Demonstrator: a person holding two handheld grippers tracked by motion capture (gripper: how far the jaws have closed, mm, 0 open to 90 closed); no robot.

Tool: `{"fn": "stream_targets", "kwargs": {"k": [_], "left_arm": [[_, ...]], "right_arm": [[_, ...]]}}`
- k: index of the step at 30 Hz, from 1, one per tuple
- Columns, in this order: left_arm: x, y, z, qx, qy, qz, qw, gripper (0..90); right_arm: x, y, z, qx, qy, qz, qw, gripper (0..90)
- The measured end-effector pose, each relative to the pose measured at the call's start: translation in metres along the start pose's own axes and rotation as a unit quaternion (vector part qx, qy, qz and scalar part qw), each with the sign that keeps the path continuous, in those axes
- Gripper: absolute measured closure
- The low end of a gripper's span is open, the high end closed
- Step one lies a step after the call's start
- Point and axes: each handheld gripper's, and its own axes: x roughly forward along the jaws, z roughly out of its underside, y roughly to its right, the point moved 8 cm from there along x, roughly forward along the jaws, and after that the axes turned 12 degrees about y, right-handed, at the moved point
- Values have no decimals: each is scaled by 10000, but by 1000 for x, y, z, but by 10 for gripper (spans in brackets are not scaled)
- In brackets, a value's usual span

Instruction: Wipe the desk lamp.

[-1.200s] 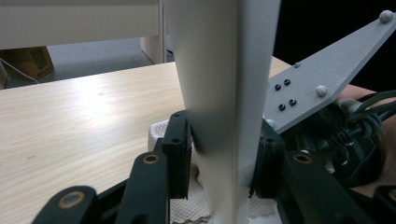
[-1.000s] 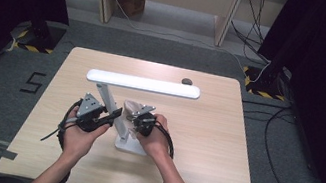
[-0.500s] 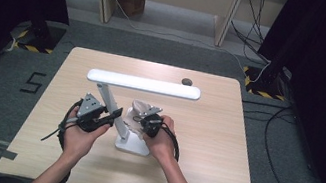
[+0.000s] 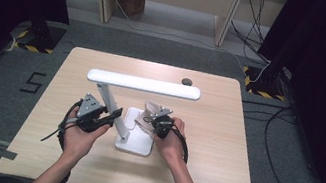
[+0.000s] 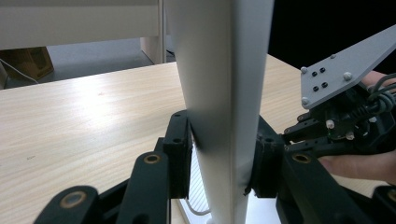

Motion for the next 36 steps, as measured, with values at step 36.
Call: {"fn": "stream_targets", "kwargs": {"k": [36], "left_arm": [[-1, 1, 1, -7, 13, -22, 10000, 650]], "right_arm": [[45, -43, -65, -167, 225, -718, 9970, 838]]}}
